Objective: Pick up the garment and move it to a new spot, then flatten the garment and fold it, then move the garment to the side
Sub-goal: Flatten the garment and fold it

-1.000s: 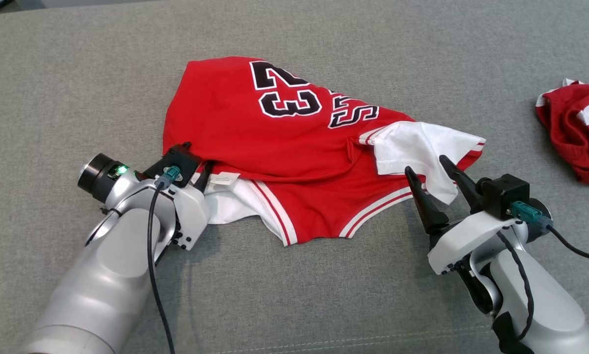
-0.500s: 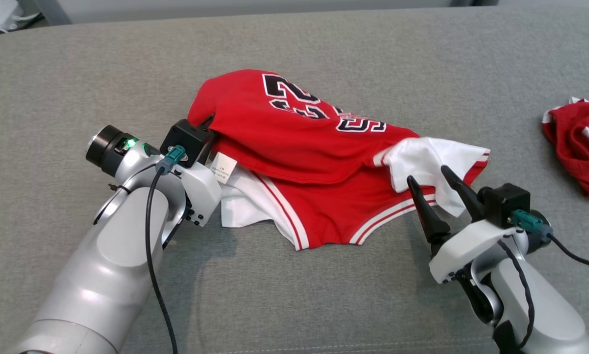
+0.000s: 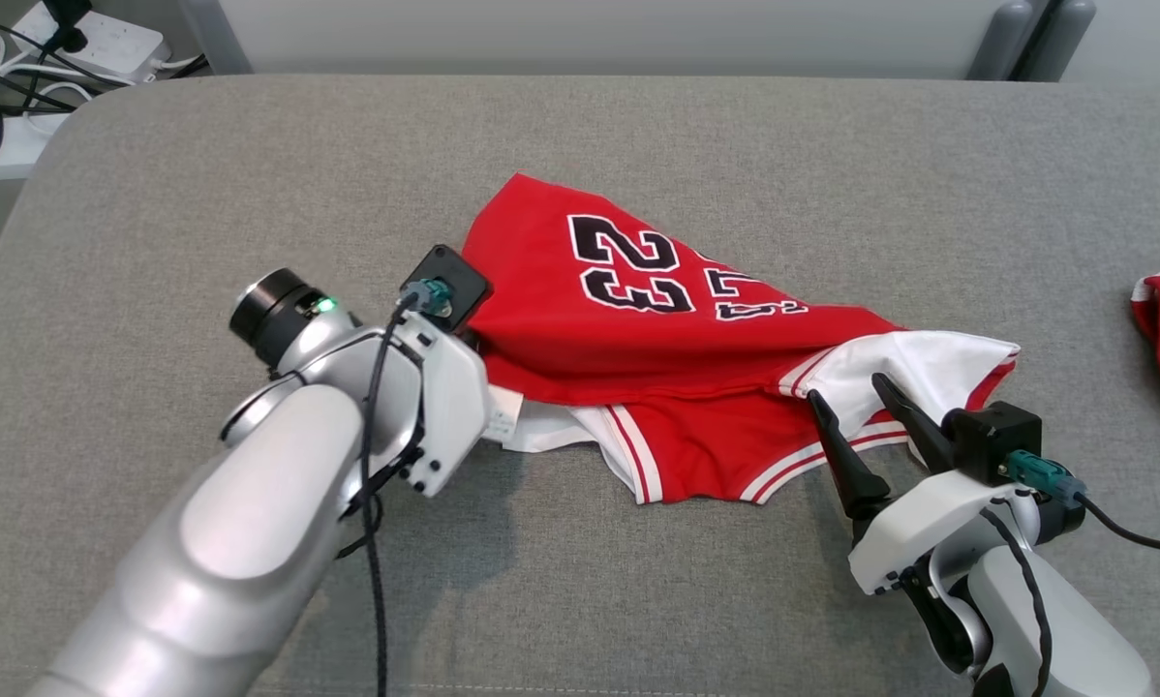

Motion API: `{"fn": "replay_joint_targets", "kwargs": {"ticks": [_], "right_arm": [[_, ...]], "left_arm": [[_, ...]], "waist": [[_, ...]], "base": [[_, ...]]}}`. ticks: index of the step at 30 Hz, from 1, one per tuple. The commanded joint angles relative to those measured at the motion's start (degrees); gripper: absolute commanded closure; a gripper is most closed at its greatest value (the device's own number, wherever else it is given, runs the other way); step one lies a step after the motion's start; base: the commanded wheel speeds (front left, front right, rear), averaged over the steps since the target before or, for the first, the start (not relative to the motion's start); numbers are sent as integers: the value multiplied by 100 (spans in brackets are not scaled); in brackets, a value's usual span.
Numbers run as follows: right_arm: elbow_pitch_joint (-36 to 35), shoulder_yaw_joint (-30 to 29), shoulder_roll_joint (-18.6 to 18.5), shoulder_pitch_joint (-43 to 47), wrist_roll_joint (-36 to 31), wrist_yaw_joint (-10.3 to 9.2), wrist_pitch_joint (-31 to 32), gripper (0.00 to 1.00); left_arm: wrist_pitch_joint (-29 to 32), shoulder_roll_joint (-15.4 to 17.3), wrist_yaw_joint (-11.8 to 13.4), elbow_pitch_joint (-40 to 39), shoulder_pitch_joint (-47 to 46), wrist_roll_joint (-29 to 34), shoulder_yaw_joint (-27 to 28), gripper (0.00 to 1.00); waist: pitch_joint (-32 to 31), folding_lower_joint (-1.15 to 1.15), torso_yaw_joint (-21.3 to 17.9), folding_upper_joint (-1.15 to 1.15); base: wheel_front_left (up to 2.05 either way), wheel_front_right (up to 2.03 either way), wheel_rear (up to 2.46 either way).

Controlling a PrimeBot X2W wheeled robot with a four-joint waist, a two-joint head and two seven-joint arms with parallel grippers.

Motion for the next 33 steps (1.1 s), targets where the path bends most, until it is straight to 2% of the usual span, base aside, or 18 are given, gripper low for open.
{"fn": "replay_joint_targets", "kwargs": {"ticks": [1,3,6,8,9,10,11,12,13,20,25,33], "right_arm": [[-73,54,0,7,44,18,-78,0],[-96,84,19,-18,42,18,-78,0],[-131,158,41,-88,50,18,-78,0],[-149,195,37,-150,55,18,-78,0],[-160,240,28,-214,51,18,-78,0],[-163,259,23,-250,45,18,-78,0],[-165,279,18,-283,40,18,-78,0],[-173,290,15,-317,43,18,-78,0],[-184,291,13,-348,48,18,-78,0],[-189,309,-2,-389,80,18,-78,0],[-150,314,39,-398,92,18,-78,0],[-127,323,33,-385,146,18,-78,0]], "left_arm": [[292,364,-30,-502,-15,-182,156,100],[774,651,-33,-945,163,-382,165,100],[1166,948,-31,-1248,396,-582,244,100],[1205,1002,-3,-1238,488,-675,302,100],[1029,1035,77,-1105,469,-616,338,100],[910,1059,126,-974,434,-530,329,83],[780,1059,172,-837,398,-469,330,72],[550,1017,253,-710,348,-444,383,53],[332,998,316,-562,288,-369,389,2],[-1067,835,792,325,-131,38,433,0],[-1679,729,869,960,-334,144,388,0],[-2555,521,936,1453,-412,-136,625,0]], "waist": [[29,0,5,0],[100,0,-31,0],[245,0,-145,0],[353,0,-246,0],[467,0,-364,0],[522,0,-430,0],[575,0,-495,0],[629,0,-558,0],[676,0,-622,0],[801,0,-837,0],[777,0,-768,0],[627,0,-383,0]], "base": [[0,0,0],[0,0,0],[0,0,0],[0,0,0],[0,0,0],[0,0,0],[0,0,0],[0,0,0],[0,0,0],[0,0,0],[0,0,0],[0,0,0]]}}
